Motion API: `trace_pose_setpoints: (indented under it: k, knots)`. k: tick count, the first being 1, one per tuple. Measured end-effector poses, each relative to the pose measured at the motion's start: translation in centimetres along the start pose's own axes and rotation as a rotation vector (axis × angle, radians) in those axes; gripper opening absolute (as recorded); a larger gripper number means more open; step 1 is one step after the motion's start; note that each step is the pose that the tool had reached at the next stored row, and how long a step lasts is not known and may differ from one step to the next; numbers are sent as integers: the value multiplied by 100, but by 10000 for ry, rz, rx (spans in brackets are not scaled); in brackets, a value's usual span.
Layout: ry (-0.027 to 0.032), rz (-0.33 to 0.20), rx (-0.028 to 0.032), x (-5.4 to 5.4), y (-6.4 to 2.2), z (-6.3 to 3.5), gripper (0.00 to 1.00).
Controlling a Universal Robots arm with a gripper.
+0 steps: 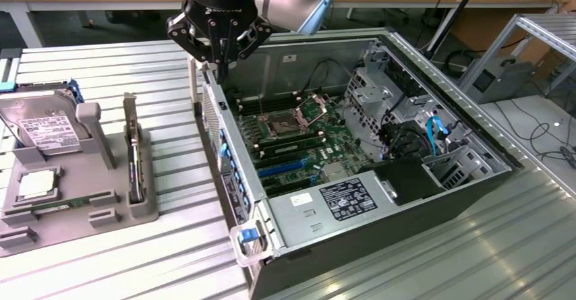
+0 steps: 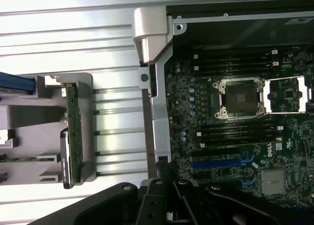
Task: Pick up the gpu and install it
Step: 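Reach for the gpu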
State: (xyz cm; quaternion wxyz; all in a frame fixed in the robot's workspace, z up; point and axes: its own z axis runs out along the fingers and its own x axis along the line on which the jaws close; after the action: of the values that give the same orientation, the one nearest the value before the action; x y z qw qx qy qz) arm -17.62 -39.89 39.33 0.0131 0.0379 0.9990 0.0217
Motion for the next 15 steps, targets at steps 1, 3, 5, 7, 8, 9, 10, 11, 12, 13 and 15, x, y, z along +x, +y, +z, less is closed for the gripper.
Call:
trace_pose_setpoints:
  k: [1,3,5,7,8,9,10,11,12,13,15]
  knots:
    - [0,0,0,2,0,0,11]
    - [0,0,0,6,0,0,11]
    - [0,0,0,13,-1,0,11]
    - [0,0,0,20,-2,-1,11]
    - [0,0,0,23,-2,-1,11]
    - [0,0,0,27,-2,0,11]
    - [0,0,-1,30,-2,-1,11]
    - [0,0,0,33,-3,-1,11]
    - [0,0,0,36,-3,-1,11]
    - [0,0,0,39,-3,-1,11]
    - [0,0,0,44,-3,-1,11]
